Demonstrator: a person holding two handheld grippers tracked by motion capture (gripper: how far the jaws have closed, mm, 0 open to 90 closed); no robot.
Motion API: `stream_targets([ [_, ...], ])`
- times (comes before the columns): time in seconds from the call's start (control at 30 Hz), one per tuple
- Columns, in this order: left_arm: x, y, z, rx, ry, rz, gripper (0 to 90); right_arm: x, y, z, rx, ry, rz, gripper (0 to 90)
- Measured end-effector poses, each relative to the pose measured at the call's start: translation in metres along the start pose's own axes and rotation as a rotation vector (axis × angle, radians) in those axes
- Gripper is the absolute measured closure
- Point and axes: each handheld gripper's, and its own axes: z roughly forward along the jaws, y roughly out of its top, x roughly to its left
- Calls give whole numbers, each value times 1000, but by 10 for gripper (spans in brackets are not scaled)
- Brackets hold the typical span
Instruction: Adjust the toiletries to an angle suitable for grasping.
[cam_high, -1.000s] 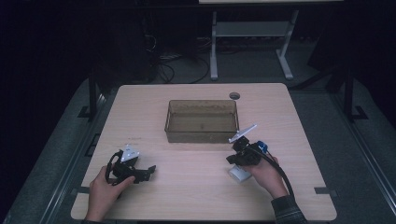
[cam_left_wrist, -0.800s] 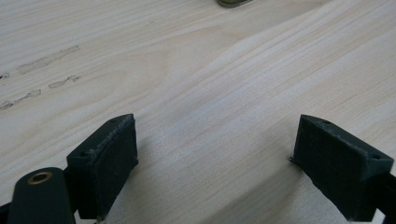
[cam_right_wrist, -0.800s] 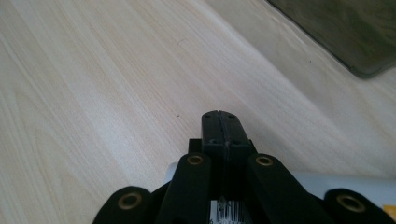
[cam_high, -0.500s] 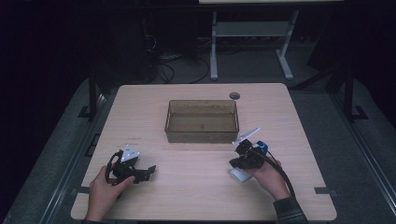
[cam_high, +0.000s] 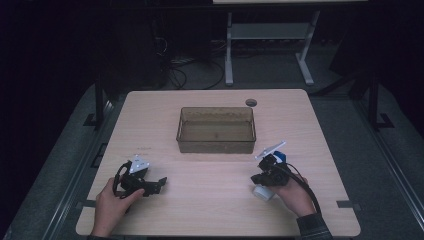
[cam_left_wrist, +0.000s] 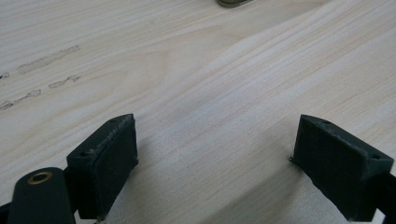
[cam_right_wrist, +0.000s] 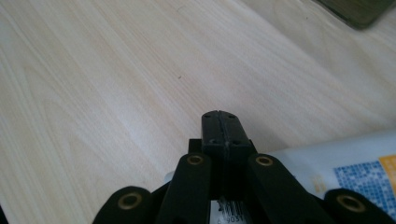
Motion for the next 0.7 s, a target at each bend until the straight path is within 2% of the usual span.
stream_targets([
  [0.7,0,0,0,5,0,5,122,0,-32,-14,11,-12,59,897],
])
